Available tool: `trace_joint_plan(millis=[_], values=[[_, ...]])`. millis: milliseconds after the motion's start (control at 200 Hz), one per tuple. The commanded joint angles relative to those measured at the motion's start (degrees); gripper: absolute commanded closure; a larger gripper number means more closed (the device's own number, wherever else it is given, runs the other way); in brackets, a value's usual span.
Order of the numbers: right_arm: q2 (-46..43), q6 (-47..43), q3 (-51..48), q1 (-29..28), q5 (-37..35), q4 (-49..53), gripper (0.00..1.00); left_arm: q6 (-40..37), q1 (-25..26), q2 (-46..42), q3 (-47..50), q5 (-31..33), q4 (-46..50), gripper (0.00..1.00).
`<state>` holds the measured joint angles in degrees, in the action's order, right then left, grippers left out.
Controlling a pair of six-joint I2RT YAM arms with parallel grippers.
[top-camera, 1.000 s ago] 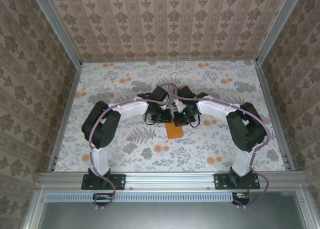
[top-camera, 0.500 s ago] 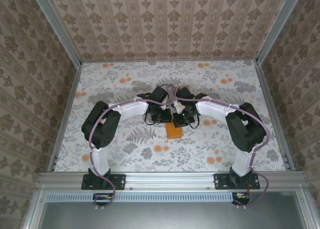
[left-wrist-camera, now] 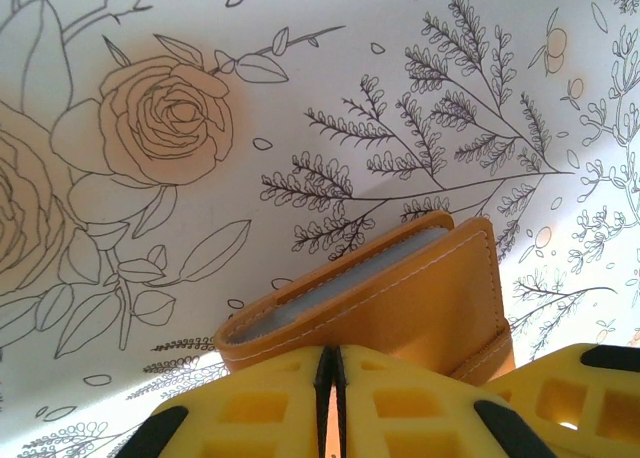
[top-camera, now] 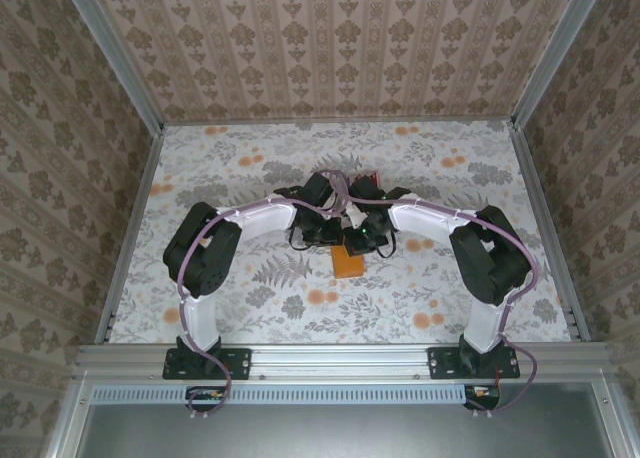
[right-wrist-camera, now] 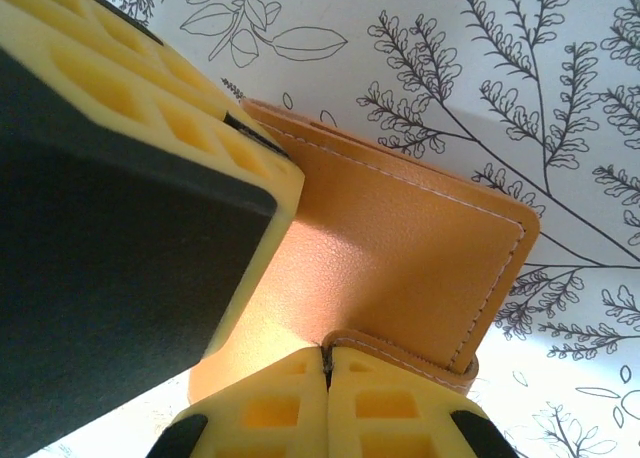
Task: Put the credit cards into the card holder
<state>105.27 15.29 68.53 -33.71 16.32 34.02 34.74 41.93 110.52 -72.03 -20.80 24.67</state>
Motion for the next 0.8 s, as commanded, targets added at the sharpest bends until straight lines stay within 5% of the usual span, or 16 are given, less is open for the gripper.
trace_joint_plan(millis=[0, 255, 520, 625, 795], values=[[6.9, 1.0, -4.0, -2.8, -7.3, 4.8, 0.97, 0.3, 0.8, 1.5, 1.5, 0.4, -0.1, 0.86], [10.1, 0.4, -2.8, -4.9, -10.8, 7.3, 0.97, 0.4, 0.8, 0.6, 2.7, 1.1, -0.5, 0.86], [2.7, 1.0, -0.8, -4.6, -9.9, 6.5, 0.95, 0.1, 0.1, -4.1, 3.8, 4.6, -0.4, 0.84], [-1.5, 0.7, 2.2, -4.1, -11.4, 7.1, 0.85, -1.3, -1.4, -7.6, 3.7, 6.9, 0.2, 0.8], [-8.2, -0.4, 5.4, -2.9, -16.3, 6.6, 0.55, -2.9, -5.3, -15.5, 5.3, 11.1, 0.2, 0.67]])
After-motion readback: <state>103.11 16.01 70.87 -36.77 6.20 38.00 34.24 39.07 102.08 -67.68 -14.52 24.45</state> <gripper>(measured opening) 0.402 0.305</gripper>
